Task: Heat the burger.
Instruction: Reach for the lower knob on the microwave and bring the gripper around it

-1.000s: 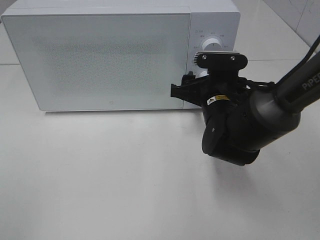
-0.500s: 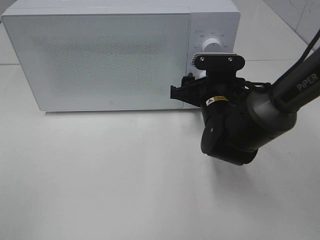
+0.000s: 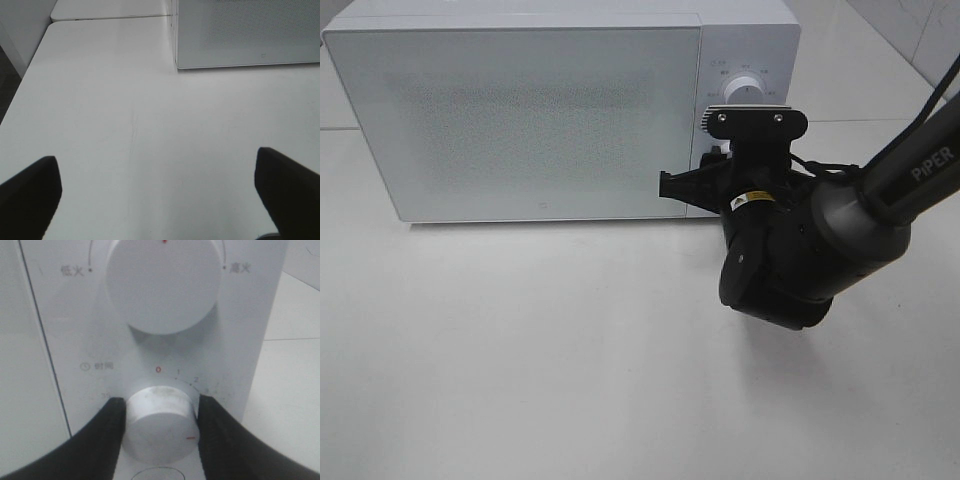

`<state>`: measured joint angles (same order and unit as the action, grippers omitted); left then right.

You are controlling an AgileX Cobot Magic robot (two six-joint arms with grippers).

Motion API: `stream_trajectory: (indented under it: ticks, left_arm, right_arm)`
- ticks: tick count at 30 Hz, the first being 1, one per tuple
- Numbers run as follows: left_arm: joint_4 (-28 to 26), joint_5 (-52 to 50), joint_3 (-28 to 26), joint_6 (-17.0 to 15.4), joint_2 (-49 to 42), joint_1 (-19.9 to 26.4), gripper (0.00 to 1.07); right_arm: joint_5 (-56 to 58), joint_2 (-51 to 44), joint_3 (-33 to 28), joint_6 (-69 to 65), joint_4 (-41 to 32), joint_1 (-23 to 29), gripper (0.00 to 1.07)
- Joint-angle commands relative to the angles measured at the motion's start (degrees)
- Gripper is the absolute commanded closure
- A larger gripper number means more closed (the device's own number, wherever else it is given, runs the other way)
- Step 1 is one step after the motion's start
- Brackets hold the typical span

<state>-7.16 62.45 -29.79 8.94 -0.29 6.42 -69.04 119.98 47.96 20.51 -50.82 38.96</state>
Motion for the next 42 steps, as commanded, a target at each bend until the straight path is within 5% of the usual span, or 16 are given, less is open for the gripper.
stream_trajectory:
  ticks: [1,19,42]
  left_arm:
    - [-0.17,-0.97,0.06,-0.29,-1.43,0.0,0.09]
    - [-0.17,-0.97,0.06,-0.29,-1.43,0.0,0.09]
    - [-0.17,-0.97,0.06,-0.29,-1.43,0.0,0.09]
  right_arm:
    - [-10.49,0.0,0.46,-0.52,0.63,-0.11,1.01]
    - [-10.54,0.0,0.34,-8.71,1.2,-0.11,1.05]
    - [-11.0,0.0,0.29,-58.5,12.15,-0.11,1.05]
